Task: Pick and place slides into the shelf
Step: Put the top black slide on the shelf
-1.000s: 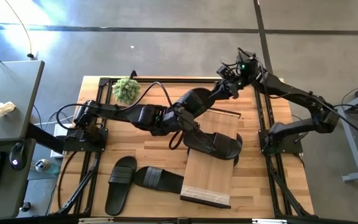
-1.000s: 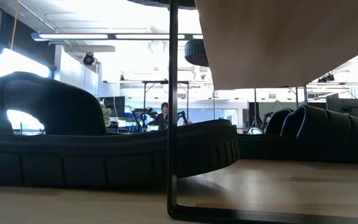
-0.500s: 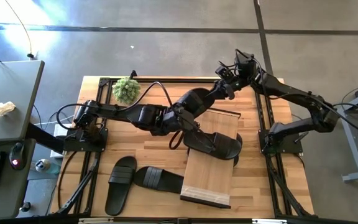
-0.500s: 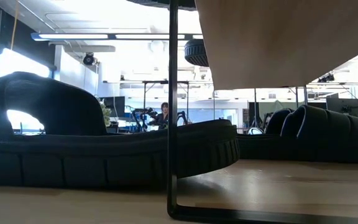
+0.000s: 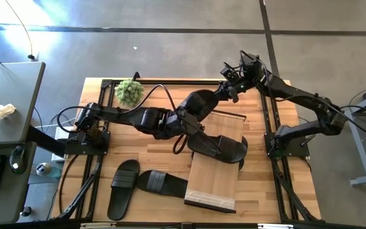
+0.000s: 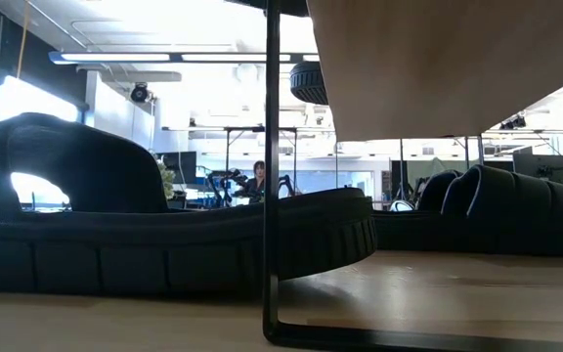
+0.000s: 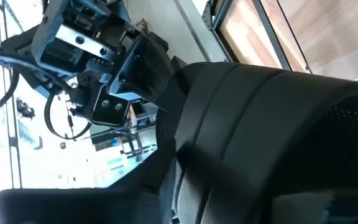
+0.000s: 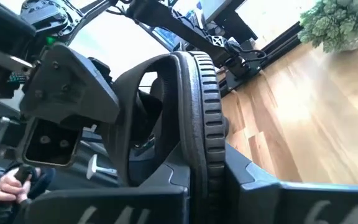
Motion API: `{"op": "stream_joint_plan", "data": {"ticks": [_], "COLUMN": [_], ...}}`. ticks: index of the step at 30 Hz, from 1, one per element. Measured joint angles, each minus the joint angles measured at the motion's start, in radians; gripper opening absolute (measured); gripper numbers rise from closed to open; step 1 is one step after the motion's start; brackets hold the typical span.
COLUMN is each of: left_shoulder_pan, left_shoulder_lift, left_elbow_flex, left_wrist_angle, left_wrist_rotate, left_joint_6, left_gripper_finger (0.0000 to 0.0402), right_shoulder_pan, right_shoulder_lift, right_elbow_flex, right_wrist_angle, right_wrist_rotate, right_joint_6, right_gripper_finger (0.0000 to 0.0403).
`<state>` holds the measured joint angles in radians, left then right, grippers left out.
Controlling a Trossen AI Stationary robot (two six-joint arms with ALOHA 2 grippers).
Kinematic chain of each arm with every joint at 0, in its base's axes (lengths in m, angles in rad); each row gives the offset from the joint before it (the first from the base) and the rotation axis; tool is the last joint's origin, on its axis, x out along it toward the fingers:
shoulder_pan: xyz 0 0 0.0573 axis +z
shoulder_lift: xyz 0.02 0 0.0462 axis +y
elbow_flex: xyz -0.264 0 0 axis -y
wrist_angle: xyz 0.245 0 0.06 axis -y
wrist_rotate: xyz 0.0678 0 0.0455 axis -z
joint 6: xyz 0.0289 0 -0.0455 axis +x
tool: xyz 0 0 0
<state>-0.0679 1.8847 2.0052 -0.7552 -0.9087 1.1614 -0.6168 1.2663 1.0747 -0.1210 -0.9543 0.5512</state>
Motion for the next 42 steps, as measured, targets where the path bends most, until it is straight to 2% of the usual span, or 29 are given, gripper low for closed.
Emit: {"op": "stream_joint_plan", "data": {"ticks": [6,12,15,18,28,32,38,42], "left_shoulder_pan": [-0.020,-0.029,-0.033,-0.047,-0.072,-0.070,-0.025,0.052], "left_shoulder_lift": [0.000,0.000,-0.003,-0.011,-0.078,-0.144,-0.250,-0.296], "left_elbow_flex": [0.000,0.000,0.000,0.001,0.001,0.001,0.002,0.002], "left_wrist_angle": [-0.009,-0.016,-0.007,-0.003,-0.018,-0.063,-0.187,-0.268], "left_wrist_rotate": [-0.048,-0.251,-0.341,-0.388,-0.397,-0.305,-0.031,0.154], "left_joint_6": [-0.018,-0.042,-0.123,-0.230,-0.595,-0.832,-1.225,-1.470], "left_gripper_finger": [0.0171,0.0215,0.0221,0.0222,0.0223,0.0223,0.0223,0.0223], "right_shoulder_pan": [-0.026,-0.074,-0.106,-0.144,-0.268,-0.313,-0.381,-0.401], "right_shoulder_lift": [0.000,-0.001,-0.001,-0.001,-0.014,-0.043,-0.117,-0.182], "right_elbow_flex": [0.000,0.000,0.000,0.000,0.000,0.000,0.000,0.000], "right_wrist_angle": [-0.008,-0.010,-0.011,-0.014,-0.027,-0.052,-0.079,-0.099], "right_wrist_rotate": [-0.017,-0.023,-0.023,-0.023,-0.027,-0.028,-0.023,0.007], "right_joint_6": [-0.001,-0.015,-0.029,-0.035,-0.031,-0.036,-0.061,-0.095], "right_gripper_finger": [0.0013,0.0012,0.0012,0.0012,0.0012,0.0012,0.0012,0.0012]}}
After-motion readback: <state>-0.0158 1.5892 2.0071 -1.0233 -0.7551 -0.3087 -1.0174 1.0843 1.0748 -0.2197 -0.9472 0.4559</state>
